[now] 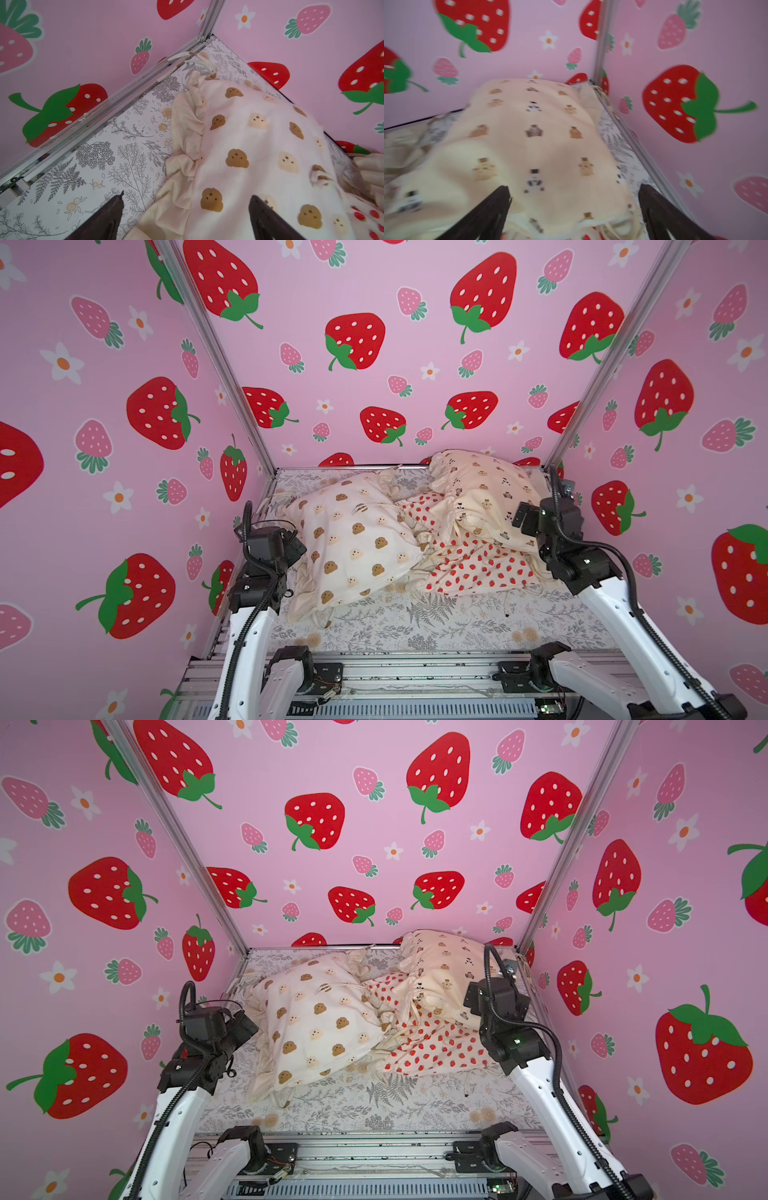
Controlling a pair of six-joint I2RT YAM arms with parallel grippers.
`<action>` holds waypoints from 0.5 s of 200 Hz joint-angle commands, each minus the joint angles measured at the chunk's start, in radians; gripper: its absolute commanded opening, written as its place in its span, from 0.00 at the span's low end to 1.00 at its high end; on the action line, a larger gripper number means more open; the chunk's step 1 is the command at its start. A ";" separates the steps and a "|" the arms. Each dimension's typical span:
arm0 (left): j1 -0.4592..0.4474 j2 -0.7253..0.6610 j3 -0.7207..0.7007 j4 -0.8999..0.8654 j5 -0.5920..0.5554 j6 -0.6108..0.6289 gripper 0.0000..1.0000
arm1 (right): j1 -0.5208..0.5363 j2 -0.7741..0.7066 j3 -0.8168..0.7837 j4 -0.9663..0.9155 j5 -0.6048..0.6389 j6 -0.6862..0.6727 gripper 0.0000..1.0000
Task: Zip up pillowcases
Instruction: Reset both arms
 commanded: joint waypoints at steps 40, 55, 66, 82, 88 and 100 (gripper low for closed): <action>-0.221 0.059 -0.354 0.742 -0.321 0.338 1.00 | -0.216 0.126 -0.393 0.455 0.073 -0.128 1.00; -0.249 0.114 -0.418 0.918 -0.315 0.405 0.99 | -0.255 0.215 -0.457 0.616 -0.022 -0.160 1.00; -0.248 0.162 -0.464 1.057 -0.278 0.422 0.99 | -0.279 0.281 -0.478 0.724 -0.082 -0.179 1.00; -0.248 0.256 -0.490 1.204 -0.232 0.449 0.99 | -0.299 0.360 -0.431 0.755 -0.167 -0.221 1.00; -0.248 0.285 -0.489 1.229 -0.231 0.455 0.99 | -0.310 0.384 -0.434 0.815 -0.240 -0.254 1.00; -0.249 0.345 -0.490 1.280 -0.214 0.487 0.99 | -0.321 0.423 -0.431 0.891 -0.337 -0.307 1.00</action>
